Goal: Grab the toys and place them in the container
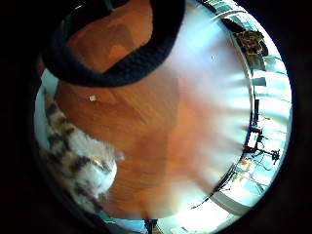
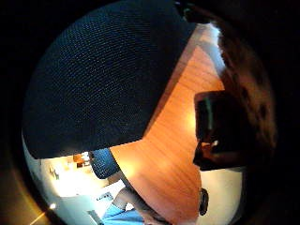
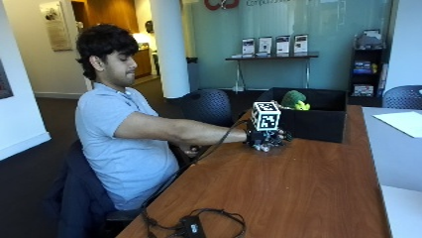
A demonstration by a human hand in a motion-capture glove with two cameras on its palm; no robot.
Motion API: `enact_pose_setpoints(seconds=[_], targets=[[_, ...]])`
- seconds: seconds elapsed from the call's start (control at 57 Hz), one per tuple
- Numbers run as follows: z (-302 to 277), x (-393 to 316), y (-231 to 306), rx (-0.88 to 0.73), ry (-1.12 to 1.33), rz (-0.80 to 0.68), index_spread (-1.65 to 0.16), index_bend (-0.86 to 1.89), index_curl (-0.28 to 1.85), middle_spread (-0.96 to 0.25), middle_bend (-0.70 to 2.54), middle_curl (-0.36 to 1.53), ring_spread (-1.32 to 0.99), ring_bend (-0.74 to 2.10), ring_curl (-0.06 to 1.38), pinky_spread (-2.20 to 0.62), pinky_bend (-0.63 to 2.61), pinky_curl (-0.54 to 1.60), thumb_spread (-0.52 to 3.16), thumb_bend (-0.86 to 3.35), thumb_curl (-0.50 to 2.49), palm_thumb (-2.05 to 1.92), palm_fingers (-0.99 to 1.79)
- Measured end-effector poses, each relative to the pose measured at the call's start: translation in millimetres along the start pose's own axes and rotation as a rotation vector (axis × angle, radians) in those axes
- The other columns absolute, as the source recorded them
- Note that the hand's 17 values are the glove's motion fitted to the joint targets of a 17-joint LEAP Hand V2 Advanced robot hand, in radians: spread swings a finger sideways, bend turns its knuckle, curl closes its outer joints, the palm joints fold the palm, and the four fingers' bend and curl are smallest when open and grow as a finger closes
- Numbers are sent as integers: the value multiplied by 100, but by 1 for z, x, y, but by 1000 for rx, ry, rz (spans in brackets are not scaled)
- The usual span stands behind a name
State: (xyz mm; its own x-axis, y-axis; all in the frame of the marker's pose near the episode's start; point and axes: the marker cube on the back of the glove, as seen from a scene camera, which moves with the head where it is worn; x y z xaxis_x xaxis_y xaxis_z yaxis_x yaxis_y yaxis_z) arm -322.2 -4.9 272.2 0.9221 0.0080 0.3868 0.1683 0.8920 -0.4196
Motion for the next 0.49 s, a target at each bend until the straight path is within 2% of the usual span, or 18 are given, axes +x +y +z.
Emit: enact_pose_setpoints(seconds=[0.105, 0.14, 0.158, 0.228, 0.281, 0.492], targets=[[-1, 4, 0, 19, -8, -11, -34, 24, 37, 2, 18, 22, 0, 21, 17, -1, 71, 30, 171, 22, 29, 21, -2], [-2, 4, 0, 39, -1, -20, -33, 21, 36, 1, 23, 24, -1, 32, 20, -7, 72, 30, 173, 27, 30, 25, 18], [-2, 4, 0, 54, 4, -26, -34, 20, 35, 1, 21, 24, -1, 32, 19, -8, 71, 28, 173, 29, 30, 26, 19], [-7, 2, -2, 127, 37, -56, -30, 11, 30, -2, 26, 26, -8, 59, 25, -24, 82, 30, 175, 41, 32, 31, 63], [-14, 1, -3, 138, 64, -84, -28, 13, 30, -4, 27, 28, -11, 72, 30, -31, 86, 33, 174, 50, 34, 38, 79], [-82, -1, -17, 210, 13, -56, -23, 15, 31, -8, 28, 33, -19, 87, 41, -41, 100, 43, 167, 82, 42, 55, 87]])
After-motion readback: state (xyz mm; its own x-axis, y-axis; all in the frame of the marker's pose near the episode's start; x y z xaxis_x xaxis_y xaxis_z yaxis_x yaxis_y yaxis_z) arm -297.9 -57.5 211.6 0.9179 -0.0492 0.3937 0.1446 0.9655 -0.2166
